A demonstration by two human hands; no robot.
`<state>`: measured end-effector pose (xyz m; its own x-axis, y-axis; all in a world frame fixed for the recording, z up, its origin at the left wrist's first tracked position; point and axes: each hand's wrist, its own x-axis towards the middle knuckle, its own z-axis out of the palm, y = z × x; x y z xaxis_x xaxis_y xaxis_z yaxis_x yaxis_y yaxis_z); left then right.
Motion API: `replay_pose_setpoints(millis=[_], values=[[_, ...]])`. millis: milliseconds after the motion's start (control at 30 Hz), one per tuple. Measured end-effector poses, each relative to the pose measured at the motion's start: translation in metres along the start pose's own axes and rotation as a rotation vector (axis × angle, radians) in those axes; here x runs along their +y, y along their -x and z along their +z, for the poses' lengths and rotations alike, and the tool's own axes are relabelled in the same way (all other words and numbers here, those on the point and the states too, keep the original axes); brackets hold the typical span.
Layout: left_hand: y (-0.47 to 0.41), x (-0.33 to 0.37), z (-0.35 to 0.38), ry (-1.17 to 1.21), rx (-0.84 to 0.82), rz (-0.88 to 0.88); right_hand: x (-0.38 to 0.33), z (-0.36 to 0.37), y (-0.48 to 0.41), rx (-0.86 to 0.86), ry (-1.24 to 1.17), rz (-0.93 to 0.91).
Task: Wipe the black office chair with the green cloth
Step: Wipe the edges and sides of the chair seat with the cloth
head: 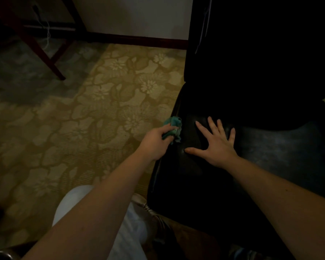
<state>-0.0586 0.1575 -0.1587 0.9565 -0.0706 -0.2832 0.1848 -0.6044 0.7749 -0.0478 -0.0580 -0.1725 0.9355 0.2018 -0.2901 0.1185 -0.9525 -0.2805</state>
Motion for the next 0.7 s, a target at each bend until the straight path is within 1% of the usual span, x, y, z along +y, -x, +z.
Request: replay_pose_setpoints(millis=[67,167,300,367,467,567,700], values=[[0.012,-0.007,-0.002,-0.016,-0.03,0.021,0.001,0.0,0.001,-0.004,0.005,-0.008],[0.019,-0.015,-0.008,-0.099,-0.099,0.063,0.003,0.002,0.004,0.003,0.009,-0.034],[-0.002,-0.004,-0.006,-0.17,-0.099,0.122,0.004,0.004,0.005,0.012,0.013,-0.037],[-0.018,0.006,-0.008,-0.175,-0.12,0.118,0.005,0.003,0.003,0.013,0.003,-0.036],[-0.028,0.008,-0.01,-0.149,-0.101,0.117,0.003,0.001,0.002,0.012,-0.01,-0.026],[-0.006,0.001,-0.006,-0.133,-0.078,0.118,0.001,0.001,0.001,0.022,-0.029,-0.027],[0.018,-0.013,-0.008,-0.125,-0.147,0.136,0.004,0.005,0.001,0.028,0.001,-0.034]])
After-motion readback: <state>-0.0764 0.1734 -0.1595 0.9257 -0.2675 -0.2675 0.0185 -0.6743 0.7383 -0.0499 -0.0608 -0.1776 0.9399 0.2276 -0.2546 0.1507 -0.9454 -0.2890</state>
